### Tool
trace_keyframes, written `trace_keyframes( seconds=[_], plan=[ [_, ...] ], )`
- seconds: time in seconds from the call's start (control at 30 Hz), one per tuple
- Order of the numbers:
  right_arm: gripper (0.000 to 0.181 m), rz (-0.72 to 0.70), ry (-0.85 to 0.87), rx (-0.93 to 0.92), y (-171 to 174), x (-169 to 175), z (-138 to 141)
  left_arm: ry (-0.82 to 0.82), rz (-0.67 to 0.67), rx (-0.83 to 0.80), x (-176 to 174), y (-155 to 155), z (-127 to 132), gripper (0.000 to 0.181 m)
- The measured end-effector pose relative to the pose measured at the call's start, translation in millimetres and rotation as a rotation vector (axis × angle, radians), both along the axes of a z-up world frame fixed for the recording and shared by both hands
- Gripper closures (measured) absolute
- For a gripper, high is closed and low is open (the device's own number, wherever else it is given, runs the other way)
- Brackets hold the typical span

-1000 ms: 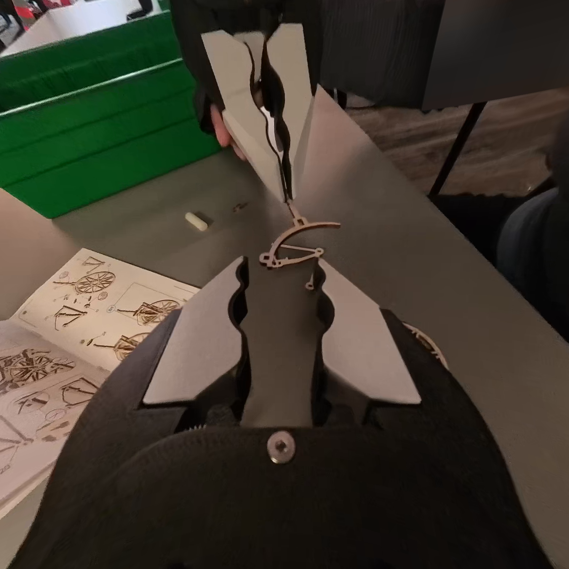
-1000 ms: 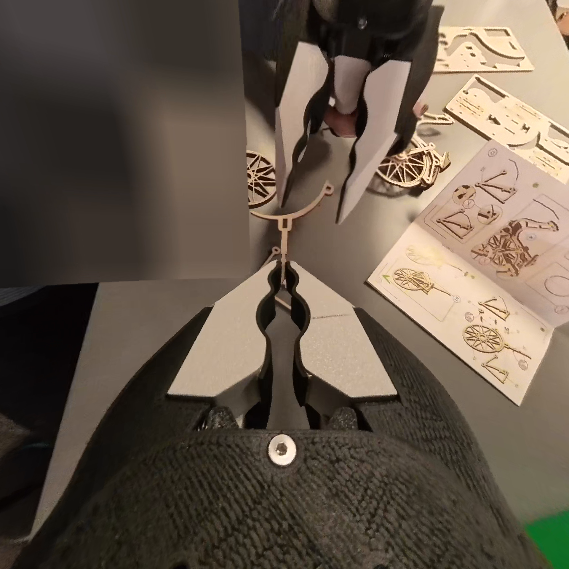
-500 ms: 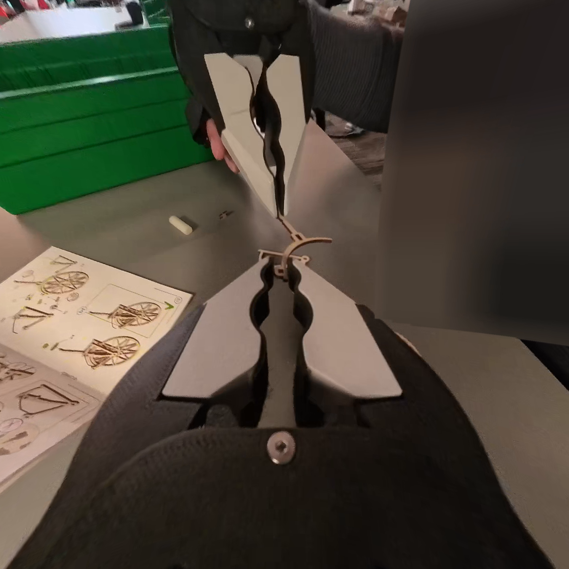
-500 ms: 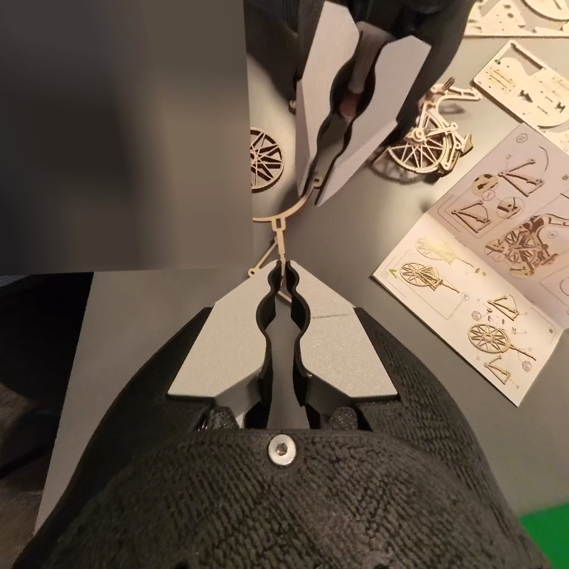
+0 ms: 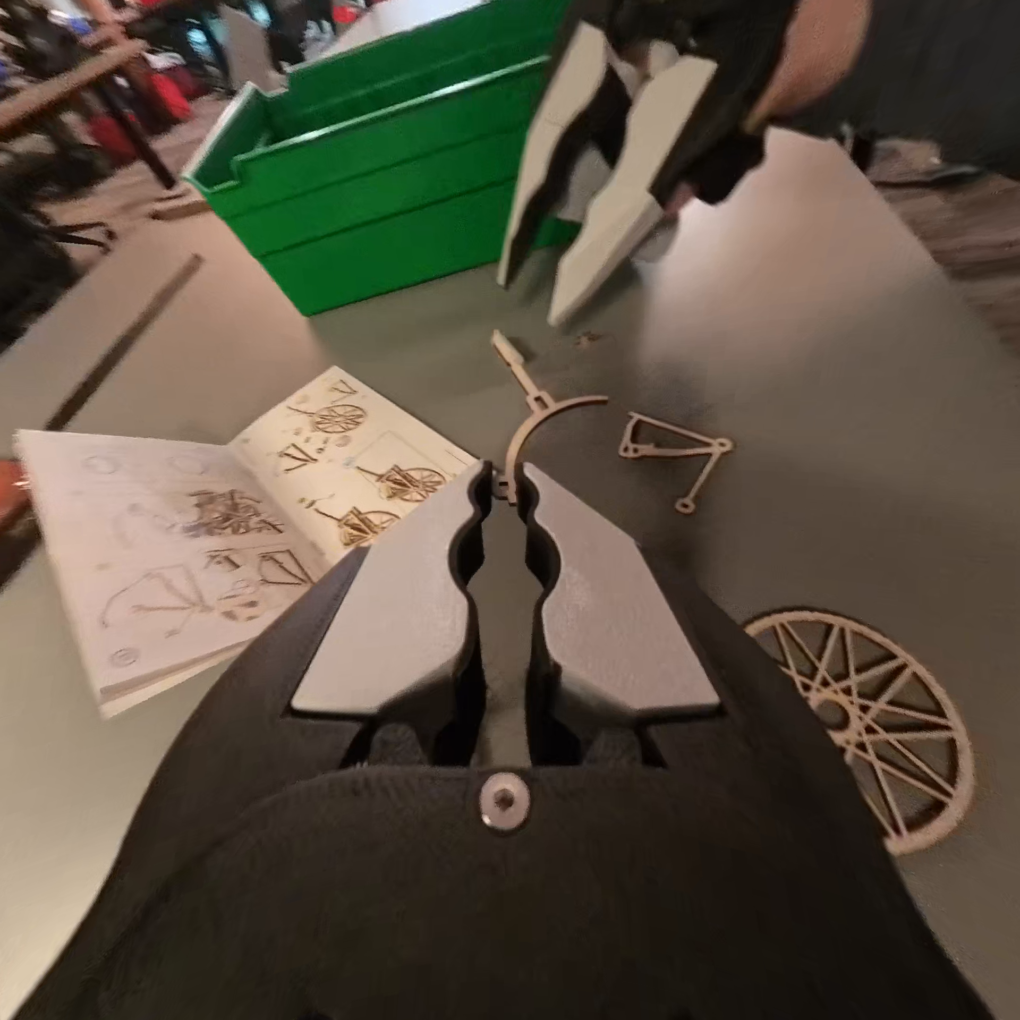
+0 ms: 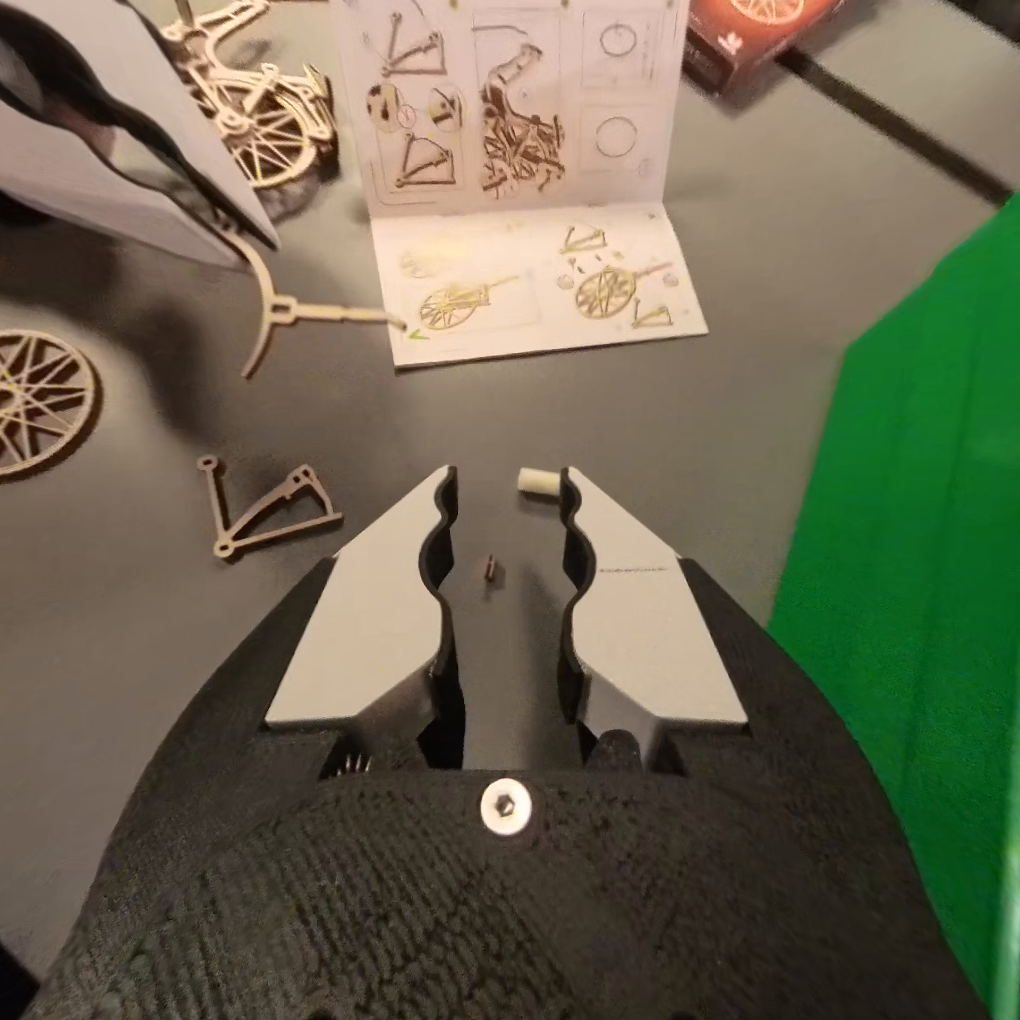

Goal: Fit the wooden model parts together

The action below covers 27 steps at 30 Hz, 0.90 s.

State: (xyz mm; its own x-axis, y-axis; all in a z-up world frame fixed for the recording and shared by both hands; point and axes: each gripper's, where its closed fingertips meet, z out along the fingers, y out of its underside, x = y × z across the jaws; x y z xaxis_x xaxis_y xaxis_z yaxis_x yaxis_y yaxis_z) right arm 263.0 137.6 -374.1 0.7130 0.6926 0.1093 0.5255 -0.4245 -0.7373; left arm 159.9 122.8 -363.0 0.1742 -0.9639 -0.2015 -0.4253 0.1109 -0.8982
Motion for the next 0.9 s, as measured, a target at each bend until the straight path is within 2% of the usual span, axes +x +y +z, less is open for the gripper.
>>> trace_keyframes(
  seconds=[0.13, 0.2, 0.47, 0.77, 0.9],
  plan=[
    [0.148, -0.038, -0.059, -0.044, -16.2, 8.5, -15.3, -0.008, 0.050, 0.057, 1.3, 0.3, 2.7, 0.174],
    [0.157, -0.056, -0.105, -0.044, -21.4, 15.6, -21.9, -0.001, 0.053, 0.044, 3.6, -3.3, 2.2, 0.174],
    [0.172, -0.073, -0.049, -0.094, -28.4, 21.3, -35.4, -0.006, 0.052, -0.027, 9.0, -12.9, -0.3, 0.174],
    [0.181, -0.063, 0.006, -0.067, -25.6, 15.1, -35.0, 0.024, 0.033, 0.004, 13.4, -23.6, -5.6, 0.174],
    [0.181, -0.025, 0.027, 0.029, -25.2, 5.1, -22.6, 0.043, 0.036, 0.032, 15.0, -24.5, -9.5, 0.174]
  ],
)
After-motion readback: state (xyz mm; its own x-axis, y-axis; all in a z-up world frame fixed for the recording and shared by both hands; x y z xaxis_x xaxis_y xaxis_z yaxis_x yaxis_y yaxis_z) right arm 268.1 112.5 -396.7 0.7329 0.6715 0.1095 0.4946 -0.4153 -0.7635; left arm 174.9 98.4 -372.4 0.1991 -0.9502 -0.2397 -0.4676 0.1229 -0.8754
